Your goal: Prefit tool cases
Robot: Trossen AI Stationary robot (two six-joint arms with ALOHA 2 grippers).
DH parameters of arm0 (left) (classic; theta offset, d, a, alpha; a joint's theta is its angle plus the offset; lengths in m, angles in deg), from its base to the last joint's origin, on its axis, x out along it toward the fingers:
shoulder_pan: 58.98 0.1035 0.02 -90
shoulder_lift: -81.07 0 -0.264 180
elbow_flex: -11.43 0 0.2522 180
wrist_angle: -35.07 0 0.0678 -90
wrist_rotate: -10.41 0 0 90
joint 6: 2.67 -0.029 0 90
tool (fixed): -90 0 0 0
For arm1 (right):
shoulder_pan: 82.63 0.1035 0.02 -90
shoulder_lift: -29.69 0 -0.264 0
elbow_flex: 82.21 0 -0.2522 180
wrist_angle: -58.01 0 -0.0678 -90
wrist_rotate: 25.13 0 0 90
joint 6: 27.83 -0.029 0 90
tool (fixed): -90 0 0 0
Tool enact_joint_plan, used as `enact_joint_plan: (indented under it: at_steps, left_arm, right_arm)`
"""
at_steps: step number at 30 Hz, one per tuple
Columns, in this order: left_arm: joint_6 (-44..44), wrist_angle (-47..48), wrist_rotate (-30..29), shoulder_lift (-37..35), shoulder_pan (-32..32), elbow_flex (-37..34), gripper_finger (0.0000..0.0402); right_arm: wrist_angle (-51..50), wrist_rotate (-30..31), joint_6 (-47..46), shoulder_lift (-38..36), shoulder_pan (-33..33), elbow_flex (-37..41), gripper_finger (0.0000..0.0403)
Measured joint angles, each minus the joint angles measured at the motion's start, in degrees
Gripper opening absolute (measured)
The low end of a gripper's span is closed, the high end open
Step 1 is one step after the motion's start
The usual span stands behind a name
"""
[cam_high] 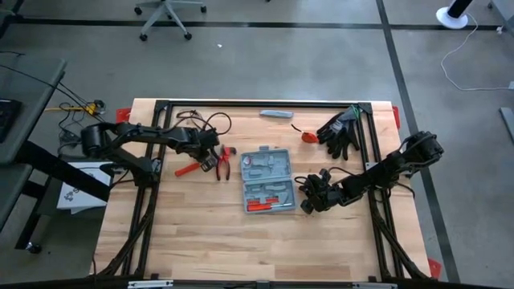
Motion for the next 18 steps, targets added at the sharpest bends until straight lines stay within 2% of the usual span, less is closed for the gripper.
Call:
enact_joint_plan:
  at_steps: [8, 13, 18]
  left_arm:
    - [-0.49, 1.04, -2.85, -1.93, -1.05, -0.28, 0.0019]
    - [0.48, 3.35, -3.03, -7.62, -1.81, -0.53, 0.0002]
    - [1.72, 5.05, -4.14, -14.17, -2.82, -0.49, 0.0006]
  right_arm:
    - [0.0, -0.1, -0.04, 0.0, 0.0, 0.0, 0.0]
    - [-0.11, -0.13, 0.0, 0.0, 0.0, 0.0, 0.0]
    - [-0.52, -0.11, 0.0, 0.0, 0.0, -0.04, 0.0]
